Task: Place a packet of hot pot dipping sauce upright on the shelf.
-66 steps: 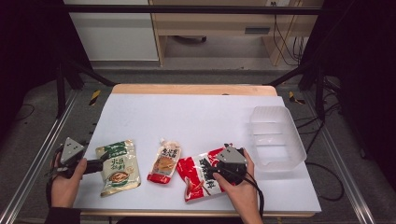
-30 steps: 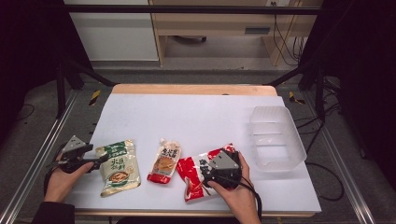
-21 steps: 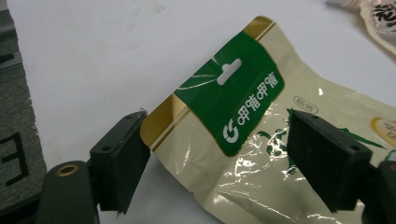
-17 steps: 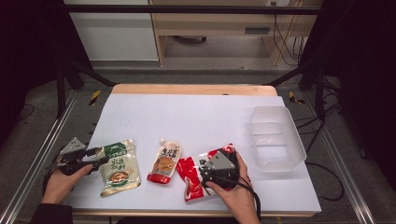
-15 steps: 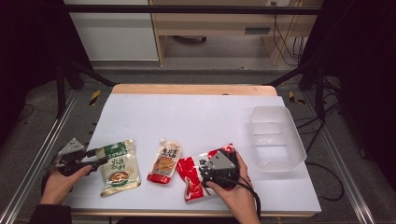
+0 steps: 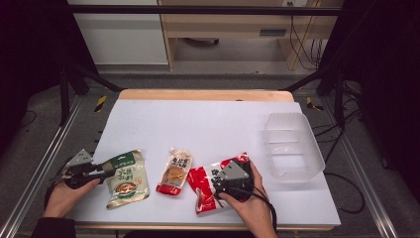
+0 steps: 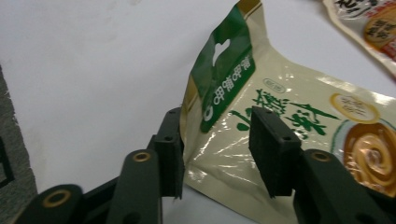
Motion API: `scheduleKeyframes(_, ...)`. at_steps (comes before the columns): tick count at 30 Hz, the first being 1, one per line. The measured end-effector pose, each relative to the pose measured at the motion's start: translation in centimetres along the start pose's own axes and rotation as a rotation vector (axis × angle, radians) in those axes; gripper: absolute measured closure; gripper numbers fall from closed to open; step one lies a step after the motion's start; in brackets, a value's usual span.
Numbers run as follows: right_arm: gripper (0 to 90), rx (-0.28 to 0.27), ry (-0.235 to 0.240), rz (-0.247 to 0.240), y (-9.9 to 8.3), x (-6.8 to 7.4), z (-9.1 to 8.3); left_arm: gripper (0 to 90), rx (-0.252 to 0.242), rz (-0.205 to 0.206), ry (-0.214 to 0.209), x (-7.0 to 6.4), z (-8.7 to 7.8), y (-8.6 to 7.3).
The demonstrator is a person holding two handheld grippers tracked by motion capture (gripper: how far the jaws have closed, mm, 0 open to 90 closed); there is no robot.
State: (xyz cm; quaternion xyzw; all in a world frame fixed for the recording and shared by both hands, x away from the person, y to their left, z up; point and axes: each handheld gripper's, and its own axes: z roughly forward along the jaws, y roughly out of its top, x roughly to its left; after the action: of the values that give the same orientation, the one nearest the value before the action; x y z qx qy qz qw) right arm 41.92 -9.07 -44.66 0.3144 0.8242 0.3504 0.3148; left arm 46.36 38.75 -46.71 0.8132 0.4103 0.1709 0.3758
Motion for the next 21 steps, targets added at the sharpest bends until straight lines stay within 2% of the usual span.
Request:
scheduleKeyframes(2,11.8,-0.001,-0.001,0.001,0.0,0.0,0.0,63.7,-0.002,0.000,0.006,0.0,0.1,0.0)
scheduleKeyframes(3,11.8,-0.001,0.000,0.001,0.0,0.0,0.0,68.8,0.006,0.001,0.023,0.1,0.1,0.1)
scheduleKeyframes(8,11.8,0.001,0.003,-0.001,0.0,0.1,0.1,81.9,0.016,0.004,0.053,0.1,0.1,0.3)
scheduleKeyframes(10,11.8,0.001,0.003,0.000,0.0,0.1,0.1,83.9,0.016,0.007,0.048,0.2,0.0,0.3)
scheduleKeyframes(11,11.8,0.002,0.003,0.000,0.0,0.1,0.1,87.8,0.017,0.013,0.045,0.1,-0.1,0.4)
scheduleKeyframes(17,11.8,-0.003,0.004,0.005,-0.1,-0.1,0.0,90.0,0.011,0.023,0.055,-0.2,-1.0,0.7)
scheduleKeyframes(21,11.8,-0.004,0.000,0.007,-0.1,-0.3,-0.1,90.0,-0.025,0.022,0.057,-0.4,-2.3,1.2)
